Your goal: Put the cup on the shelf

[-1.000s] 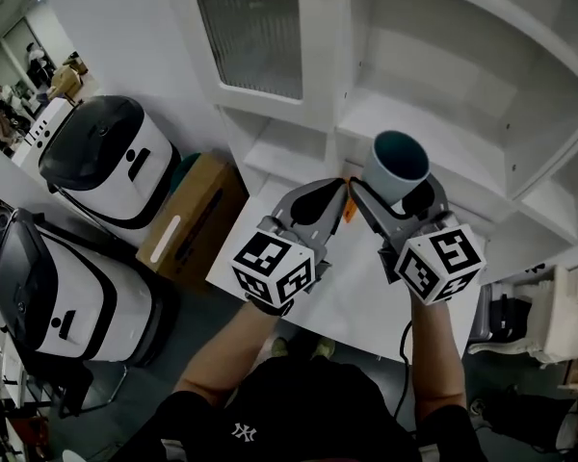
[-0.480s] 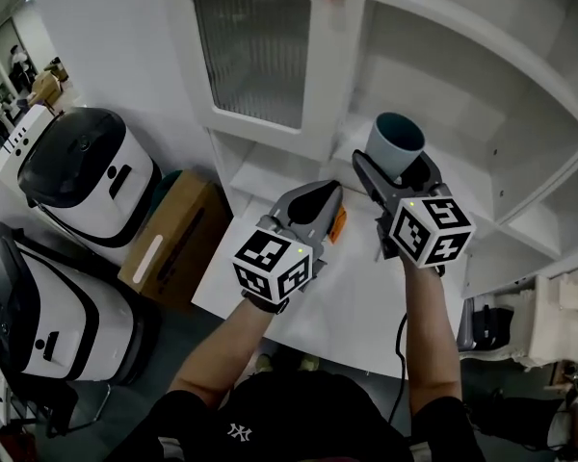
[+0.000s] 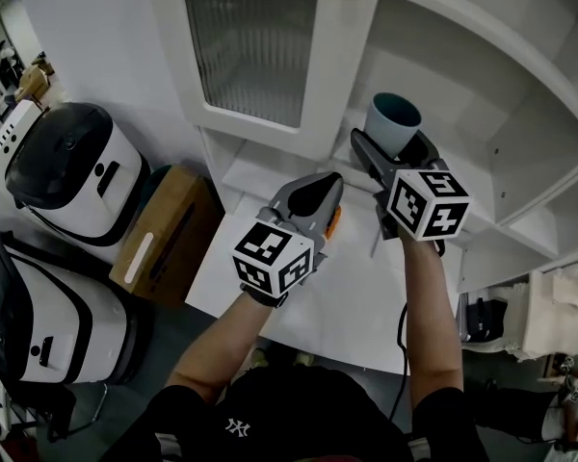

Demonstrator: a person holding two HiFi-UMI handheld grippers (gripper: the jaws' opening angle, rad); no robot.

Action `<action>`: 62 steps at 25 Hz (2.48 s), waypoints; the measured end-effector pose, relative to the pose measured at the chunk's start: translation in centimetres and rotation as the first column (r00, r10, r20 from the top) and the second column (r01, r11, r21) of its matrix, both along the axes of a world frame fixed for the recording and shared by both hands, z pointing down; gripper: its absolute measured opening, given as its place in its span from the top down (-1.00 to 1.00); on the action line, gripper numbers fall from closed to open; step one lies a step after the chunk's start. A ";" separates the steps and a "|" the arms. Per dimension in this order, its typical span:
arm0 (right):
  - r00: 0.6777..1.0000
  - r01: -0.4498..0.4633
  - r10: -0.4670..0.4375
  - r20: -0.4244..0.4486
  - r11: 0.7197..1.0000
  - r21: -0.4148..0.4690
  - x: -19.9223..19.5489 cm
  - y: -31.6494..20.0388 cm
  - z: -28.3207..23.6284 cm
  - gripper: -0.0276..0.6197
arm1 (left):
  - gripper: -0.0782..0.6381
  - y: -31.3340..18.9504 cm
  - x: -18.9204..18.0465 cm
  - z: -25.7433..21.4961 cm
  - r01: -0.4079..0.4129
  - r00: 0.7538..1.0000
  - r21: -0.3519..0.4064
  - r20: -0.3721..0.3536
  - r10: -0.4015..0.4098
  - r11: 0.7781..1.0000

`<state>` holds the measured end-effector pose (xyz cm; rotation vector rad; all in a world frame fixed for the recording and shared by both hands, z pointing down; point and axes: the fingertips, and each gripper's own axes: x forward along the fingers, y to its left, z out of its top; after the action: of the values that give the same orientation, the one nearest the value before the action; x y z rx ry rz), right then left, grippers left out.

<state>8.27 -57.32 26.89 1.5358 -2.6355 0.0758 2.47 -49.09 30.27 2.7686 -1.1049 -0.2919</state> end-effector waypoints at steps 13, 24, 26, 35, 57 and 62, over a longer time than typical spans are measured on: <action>0.997 -0.054 0.051 -0.062 0.998 -0.044 -0.3 -3.7 1.3 -0.29 | 0.78 -0.7 -0.9 0.8 0.000 1.000 -0.013 -0.004 0.000 1.000; 0.991 -0.067 0.062 -0.122 0.997 -0.045 0.2 -4.2 2.2 -0.29 | 0.78 -0.7 -0.6 1.4 -0.016 1.000 -0.026 0.001 0.016 1.000; 0.989 -0.068 0.060 -0.139 0.996 -0.055 0.4 -4.1 2.5 -0.36 | 0.78 -0.6 -0.5 1.5 -0.018 1.000 -0.027 0.002 0.018 0.999; 0.989 -0.052 0.041 -0.139 0.995 -0.080 1.0 -3.3 2.7 -0.47 | 0.78 -0.1 -0.2 1.7 -0.021 1.000 -0.032 0.008 0.021 0.999; 0.998 0.004 -0.002 0.059 1.000 -0.025 1.9 9.7 2.9 0.03 | 0.78 5.6 0.2 1.6 -0.054 0.998 -0.034 0.038 0.055 0.998; 0.995 0.001 0.002 0.101 1.000 -0.030 1.8 12.9 4.3 0.33 | 0.78 7.7 0.1 1.6 -0.074 0.996 -0.036 0.044 0.075 0.997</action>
<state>10.04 -44.38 31.18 1.5626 -2.6970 0.1971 2.61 -41.43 31.83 2.7917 -1.0040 -0.1999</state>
